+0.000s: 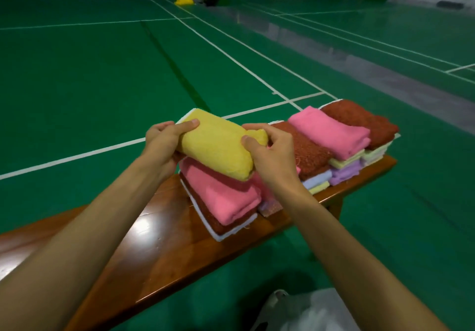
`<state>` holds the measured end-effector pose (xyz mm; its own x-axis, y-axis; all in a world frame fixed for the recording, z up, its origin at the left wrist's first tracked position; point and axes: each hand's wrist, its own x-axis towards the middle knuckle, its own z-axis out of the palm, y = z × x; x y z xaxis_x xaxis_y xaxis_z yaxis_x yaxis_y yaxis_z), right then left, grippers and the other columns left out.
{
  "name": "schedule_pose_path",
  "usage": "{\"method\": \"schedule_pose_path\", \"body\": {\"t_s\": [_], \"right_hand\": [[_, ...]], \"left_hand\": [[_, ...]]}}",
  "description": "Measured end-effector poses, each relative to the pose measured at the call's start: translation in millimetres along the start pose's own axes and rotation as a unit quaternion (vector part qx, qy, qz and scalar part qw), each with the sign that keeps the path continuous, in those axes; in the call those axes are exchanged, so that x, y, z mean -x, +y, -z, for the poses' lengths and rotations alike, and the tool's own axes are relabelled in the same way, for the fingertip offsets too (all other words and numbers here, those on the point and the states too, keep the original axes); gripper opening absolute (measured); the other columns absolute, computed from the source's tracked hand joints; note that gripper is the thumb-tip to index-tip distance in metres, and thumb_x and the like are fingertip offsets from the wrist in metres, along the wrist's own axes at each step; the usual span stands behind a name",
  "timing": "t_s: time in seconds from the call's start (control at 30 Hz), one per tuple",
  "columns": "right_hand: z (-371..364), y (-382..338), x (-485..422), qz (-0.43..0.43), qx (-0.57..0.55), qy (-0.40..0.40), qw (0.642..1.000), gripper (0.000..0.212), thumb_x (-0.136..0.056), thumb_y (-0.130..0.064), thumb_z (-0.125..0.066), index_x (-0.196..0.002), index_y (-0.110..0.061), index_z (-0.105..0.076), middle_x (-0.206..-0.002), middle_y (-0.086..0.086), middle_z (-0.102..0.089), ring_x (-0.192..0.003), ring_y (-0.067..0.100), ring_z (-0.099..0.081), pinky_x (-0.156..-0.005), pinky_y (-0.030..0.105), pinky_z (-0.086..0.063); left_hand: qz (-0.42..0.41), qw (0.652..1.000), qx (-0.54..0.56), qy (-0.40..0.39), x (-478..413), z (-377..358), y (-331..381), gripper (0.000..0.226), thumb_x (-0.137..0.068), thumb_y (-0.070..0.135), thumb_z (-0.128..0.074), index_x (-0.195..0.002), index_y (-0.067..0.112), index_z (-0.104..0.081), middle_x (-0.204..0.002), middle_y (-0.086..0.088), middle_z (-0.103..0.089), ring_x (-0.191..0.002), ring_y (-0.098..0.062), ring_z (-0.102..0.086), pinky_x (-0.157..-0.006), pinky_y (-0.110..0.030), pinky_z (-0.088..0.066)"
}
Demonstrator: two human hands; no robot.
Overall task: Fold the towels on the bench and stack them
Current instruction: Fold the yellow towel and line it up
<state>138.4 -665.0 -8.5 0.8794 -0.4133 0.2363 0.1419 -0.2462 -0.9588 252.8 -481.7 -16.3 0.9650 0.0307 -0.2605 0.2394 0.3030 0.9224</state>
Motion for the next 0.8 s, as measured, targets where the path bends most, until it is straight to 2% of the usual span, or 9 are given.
{"method": "schedule_pose_path", "body": {"t_s": [0.1, 0.23, 0.33, 0.4, 0.5, 0.6, 0.67, 0.7, 0.8], "right_hand": [[27.8, 8.0, -15.6, -0.001, 0.003, 0.034, 0.999, 0.017, -0.088, -0.012, -0.071, -0.095, -0.027, -0.075, -0.09, -0.01, -0.073, -0.085, 0.005, -0.067, -0.078, 0.034, -0.057], [67.8, 20.4, -40.8, -0.029, 0.006, 0.08, 0.996, 0.013, -0.085, -0.019, -0.072, -0.088, -0.031, -0.076, -0.091, -0.01, -0.075, -0.091, 0.012, -0.07, -0.084, 0.044, -0.06], [96.3, 29.4, -57.3, -0.057, 0.009, 0.111, 0.992, 0.008, -0.082, -0.024, -0.073, -0.083, -0.031, -0.078, -0.09, -0.007, -0.076, -0.093, 0.016, -0.071, -0.087, 0.049, -0.06], [111.7, 34.6, -64.9, -0.069, 0.018, 0.129, 0.989, 0.008, -0.081, -0.024, -0.074, -0.077, -0.03, -0.078, -0.085, -0.006, -0.077, -0.088, 0.013, -0.071, -0.085, 0.045, -0.06], [127.3, 43.5, -65.9, -0.053, 0.079, 0.141, 0.985, 0.01, -0.088, -0.02, -0.072, -0.081, -0.025, -0.077, -0.083, -0.004, -0.075, -0.076, 0.005, -0.064, -0.072, 0.026, -0.054], [129.3, 51.8, -59.5, -0.034, 0.163, 0.124, 0.978, 0.009, -0.09, -0.022, -0.069, -0.089, -0.022, -0.078, -0.08, -0.008, -0.073, -0.075, 0.009, -0.065, -0.067, 0.024, -0.051], [125.9, 55.1, -56.9, 0.016, 0.27, 0.138, 0.953, 0.018, -0.09, -0.027, -0.067, -0.092, -0.016, -0.081, -0.081, -0.003, -0.075, -0.072, 0.016, -0.065, -0.073, 0.031, -0.054], [124.5, 54.7, -56.8, 0.04, 0.339, 0.154, 0.927, 0.023, -0.09, -0.032, -0.067, -0.092, -0.014, -0.081, -0.083, 0.001, -0.074, -0.072, 0.018, -0.062, -0.074, 0.034, -0.055], [126.3, 46.9, -58.1, 0.051, 0.492, 0.17, 0.852, 0.03, -0.091, -0.043, -0.067, -0.089, -0.015, -0.079, -0.096, 0.004, -0.063, -0.082, 0.021, -0.052, -0.076, 0.035, -0.049]], "left_hand": [[-0.002, 1.0, -0.026, 0.0, -7.9, -45.2, -7.6, 0.071, -0.071, 0.016, -0.093, -0.131, 0.011, -0.054, -0.12, -0.01, -0.063, -0.096, -0.022, -0.065, -0.067, -0.036, -0.057], [-0.014, 0.998, -0.054, -0.037, -17.7, -105.6, -17.2, 0.067, -0.072, 0.016, -0.093, -0.127, 0.011, -0.056, -0.116, -0.009, -0.064, -0.085, -0.018, -0.065, -0.055, -0.029, -0.057], [-0.008, 0.995, -0.075, -0.065, -29.5, -144.2, -26.4, 0.062, -0.067, 0.02, -0.096, -0.119, 0.012, -0.063, -0.115, -0.009, -0.069, -0.089, -0.022, -0.069, -0.06, -0.031, -0.058], [0.0, 0.993, -0.088, -0.082, -36.8, -166.5, -35.7, 0.053, -0.068, 0.019, -0.096, -0.112, 0.012, -0.066, -0.107, -0.008, -0.07, -0.084, -0.02, -0.067, -0.064, -0.031, -0.057], [-0.007, 0.986, -0.136, -0.098, -45.8, -185.5, -52.9, 0.044, -0.071, 0.023, -0.095, -0.104, 0.015, -0.066, -0.1, -0.005, -0.069, -0.082, -0.017, -0.065, -0.065, -0.028, -0.056], [-0.047, 0.972, -0.215, -0.081, -55.5, -188.9, -67.4, 0.05, -0.07, 0.035, -0.094, -0.107, 0.015, -0.066, -0.102, -0.002, -0.067, -0.091, -0.018, -0.064, -0.071, -0.03, -0.054], [-0.102, 0.948, -0.297, -0.053, -53.6, -188.2, -69.4, 0.049, -0.074, 0.047, -0.089, -0.107, 0.018, -0.066, -0.104, 0.002, -0.066, -0.097, -0.017, -0.063, -0.076, -0.028, -0.051], [-0.149, 0.922, -0.355, -0.035, -51.3, -187.6, -68.6, 0.049, -0.078, 0.052, -0.084, -0.108, 0.018, -0.066, -0.108, 0.001, -0.067, -0.101, -0.018, -0.062, -0.081, -0.028, -0.048], [-0.335, 0.8, -0.497, -0.017, -31.6, -184.7, -61.7, 0.05, -0.089, 0.054, -0.068, -0.119, 0.015, -0.061, -0.122, -0.006, -0.063, -0.116, -0.028, -0.055, -0.097, -0.037, -0.042]]}}
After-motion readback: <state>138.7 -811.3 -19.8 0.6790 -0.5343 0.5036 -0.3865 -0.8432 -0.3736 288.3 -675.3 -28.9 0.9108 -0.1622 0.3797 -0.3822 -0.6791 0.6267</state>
